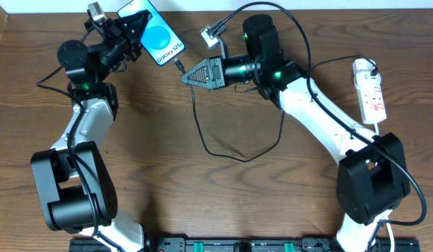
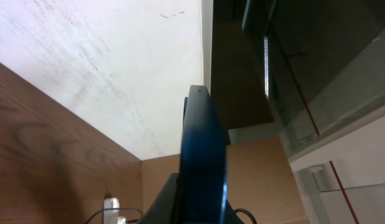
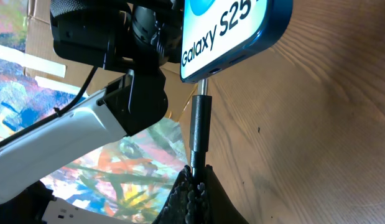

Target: Plug charger to phone and switch on socket

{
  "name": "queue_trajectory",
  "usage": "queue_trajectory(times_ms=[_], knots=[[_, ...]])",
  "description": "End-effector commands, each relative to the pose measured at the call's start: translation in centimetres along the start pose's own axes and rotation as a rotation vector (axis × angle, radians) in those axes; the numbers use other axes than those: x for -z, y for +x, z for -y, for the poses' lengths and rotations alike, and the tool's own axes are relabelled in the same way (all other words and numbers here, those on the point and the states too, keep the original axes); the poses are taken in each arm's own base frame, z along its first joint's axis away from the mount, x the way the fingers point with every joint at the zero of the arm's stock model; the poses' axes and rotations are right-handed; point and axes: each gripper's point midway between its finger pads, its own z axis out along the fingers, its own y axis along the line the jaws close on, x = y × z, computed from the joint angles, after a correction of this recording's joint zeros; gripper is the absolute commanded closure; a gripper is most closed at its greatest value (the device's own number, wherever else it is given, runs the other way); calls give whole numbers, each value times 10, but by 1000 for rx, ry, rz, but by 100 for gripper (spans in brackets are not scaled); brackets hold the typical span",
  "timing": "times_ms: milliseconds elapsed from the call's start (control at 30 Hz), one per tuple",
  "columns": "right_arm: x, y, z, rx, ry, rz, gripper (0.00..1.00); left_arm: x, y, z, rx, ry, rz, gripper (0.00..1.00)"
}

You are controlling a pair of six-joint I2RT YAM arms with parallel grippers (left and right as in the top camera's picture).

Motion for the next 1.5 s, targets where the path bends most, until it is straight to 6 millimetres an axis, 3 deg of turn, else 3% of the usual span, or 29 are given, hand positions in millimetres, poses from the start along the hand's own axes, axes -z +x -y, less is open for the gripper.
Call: queue_trajectory(times_ms=[0,833,1467], knots=[[0,1,-4,-7,-12,-10,99,0,5,20,-40,31,-14,93],[-3,7,0,-29,9,-23,99,-6,20,21,-38,34,-73,93],[6,-2,7,-26,28,10,99,-5,33,20,-48,33,-146,93]])
